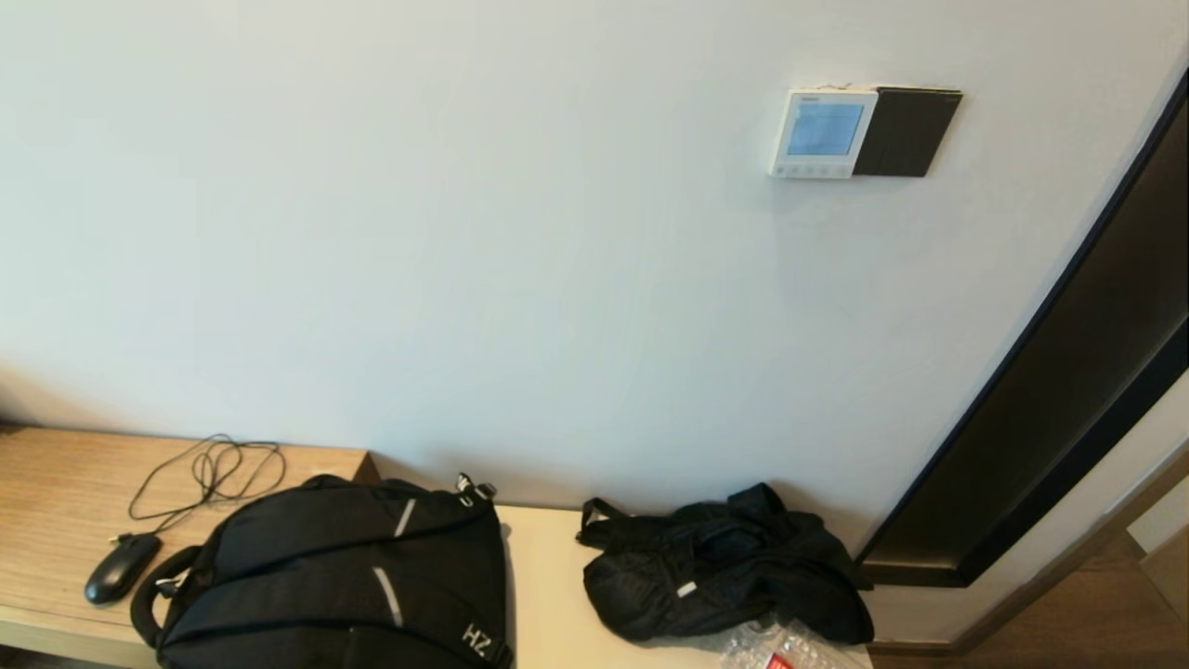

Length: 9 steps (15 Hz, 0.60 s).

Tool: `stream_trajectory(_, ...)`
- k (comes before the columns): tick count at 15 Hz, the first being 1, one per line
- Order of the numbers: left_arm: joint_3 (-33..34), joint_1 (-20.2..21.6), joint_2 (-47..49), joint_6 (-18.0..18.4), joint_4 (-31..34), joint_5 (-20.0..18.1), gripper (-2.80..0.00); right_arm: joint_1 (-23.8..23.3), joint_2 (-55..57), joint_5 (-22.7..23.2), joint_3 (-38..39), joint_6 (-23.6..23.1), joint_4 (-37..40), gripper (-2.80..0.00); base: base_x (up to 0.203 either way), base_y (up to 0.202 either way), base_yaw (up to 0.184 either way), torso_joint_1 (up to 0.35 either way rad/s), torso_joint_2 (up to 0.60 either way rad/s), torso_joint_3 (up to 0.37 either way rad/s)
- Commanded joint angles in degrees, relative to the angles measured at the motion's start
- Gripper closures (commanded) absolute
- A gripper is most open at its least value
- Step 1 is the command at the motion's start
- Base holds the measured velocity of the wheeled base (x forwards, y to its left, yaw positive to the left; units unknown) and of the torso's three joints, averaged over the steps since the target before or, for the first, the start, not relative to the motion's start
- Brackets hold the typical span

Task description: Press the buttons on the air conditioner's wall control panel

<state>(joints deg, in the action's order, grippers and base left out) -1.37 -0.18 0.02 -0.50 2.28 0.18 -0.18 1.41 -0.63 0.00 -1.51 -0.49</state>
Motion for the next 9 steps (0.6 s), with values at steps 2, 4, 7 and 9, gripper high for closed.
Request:
stream_trajectory(2,0.0,0.0,0.0,0.0,0.0,0.0,0.00,0.0,-1.4,0.3,0.1,0.0,0.1,0.00,0.000,0.000,0.000,0.000,0.00,0.000)
stream_trajectory(4,0.0,0.0,0.0,0.0,0.0,0.0,0.00,0.0,-1.4,0.5,0.0,0.5,0.1,0.00,0.000,0.000,0.000,0.000,0.00,0.000)
stream_trajectory(7,0.0,0.0,0.0,0.0,0.0,0.0,0.00,0.0,-1.4,0.5,0.0,0.5,0.1,0.00,0.000,0.000,0.000,0.000,0.00,0.000)
stream_trajectory(9,0.0,0.0,0.0,0.0,0.0,0.0,0.00,0.0,-1.4,0.5,0.0,0.5,0.1,0.00,0.000,0.000,0.000,0.000,0.00,0.000)
